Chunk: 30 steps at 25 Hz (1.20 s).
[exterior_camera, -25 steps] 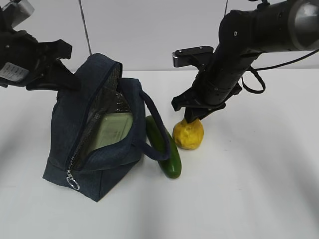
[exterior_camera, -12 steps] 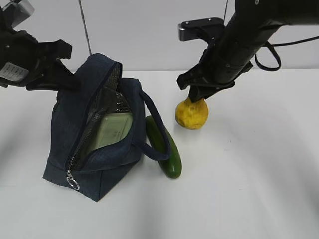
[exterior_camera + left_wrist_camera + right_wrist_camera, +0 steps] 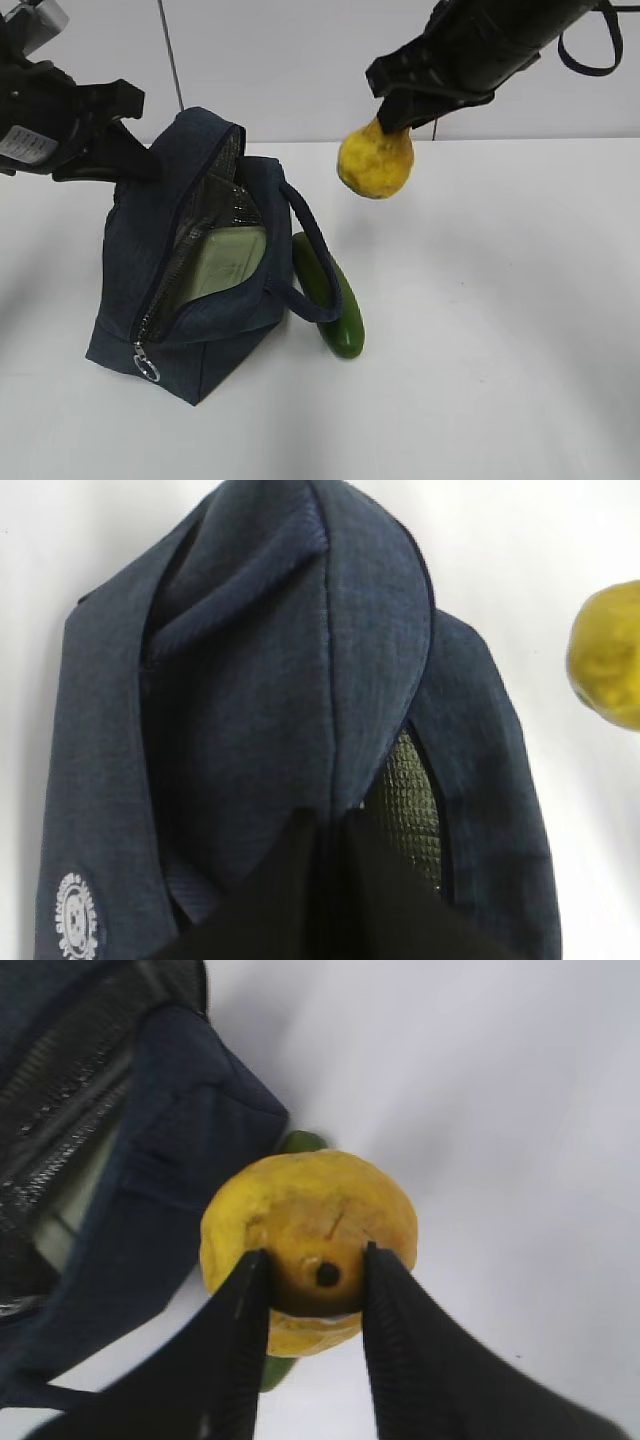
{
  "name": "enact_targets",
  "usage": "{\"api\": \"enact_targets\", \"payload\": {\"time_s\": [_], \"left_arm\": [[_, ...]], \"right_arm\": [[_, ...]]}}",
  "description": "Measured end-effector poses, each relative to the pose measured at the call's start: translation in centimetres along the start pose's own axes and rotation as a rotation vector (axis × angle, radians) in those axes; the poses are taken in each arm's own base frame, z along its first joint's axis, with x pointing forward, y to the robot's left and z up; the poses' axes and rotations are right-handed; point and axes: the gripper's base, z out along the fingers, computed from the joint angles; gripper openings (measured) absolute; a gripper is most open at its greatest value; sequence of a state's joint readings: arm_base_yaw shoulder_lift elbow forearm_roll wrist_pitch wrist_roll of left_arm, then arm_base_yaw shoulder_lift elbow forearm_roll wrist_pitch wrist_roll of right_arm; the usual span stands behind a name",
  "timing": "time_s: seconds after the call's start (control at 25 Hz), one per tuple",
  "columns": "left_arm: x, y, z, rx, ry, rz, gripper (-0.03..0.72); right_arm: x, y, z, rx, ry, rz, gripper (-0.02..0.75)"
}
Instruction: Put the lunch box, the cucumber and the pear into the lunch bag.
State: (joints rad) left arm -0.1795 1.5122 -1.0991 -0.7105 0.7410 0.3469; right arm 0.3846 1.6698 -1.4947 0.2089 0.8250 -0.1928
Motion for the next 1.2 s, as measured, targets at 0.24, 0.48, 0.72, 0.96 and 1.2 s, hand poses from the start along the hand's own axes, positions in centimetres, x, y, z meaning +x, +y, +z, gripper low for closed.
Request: {"api": "enact_targets", "payload": {"time_s": [0.24, 0.48, 0.72, 0.96, 1.2], "left_arm": [[0.0, 0.0, 0.0, 0.0, -0.001, 0.0, 0.003], [0.0, 0.0, 0.0, -0.001, -0.002, 0.0, 0.003], [0.0, 0.0, 0.0, -0.001, -0.002, 0.0, 0.003], [0.0, 0.0, 0.0, -0.001, -0.002, 0.0, 0.003], [0.0, 0.0, 0.0, -0.001, -0.002, 0.0, 0.003]], "right_arm": [[-0.8, 2.1, -1.5, -0.157, -0.076, -0.025, 0.241], [-1.7, 4.2, -1.7, -0.32, -0.167, -0.024, 0.241], [-2.1, 4.8, 1.5, -0.458, -0.194, 0.019, 0.241], [-1.6, 4.5, 4.5, -0.472, -0.148, 0.032, 0.241], [-1.1, 4.2, 6.8, -0.469, -0.128, 0.024, 0.271]]}}
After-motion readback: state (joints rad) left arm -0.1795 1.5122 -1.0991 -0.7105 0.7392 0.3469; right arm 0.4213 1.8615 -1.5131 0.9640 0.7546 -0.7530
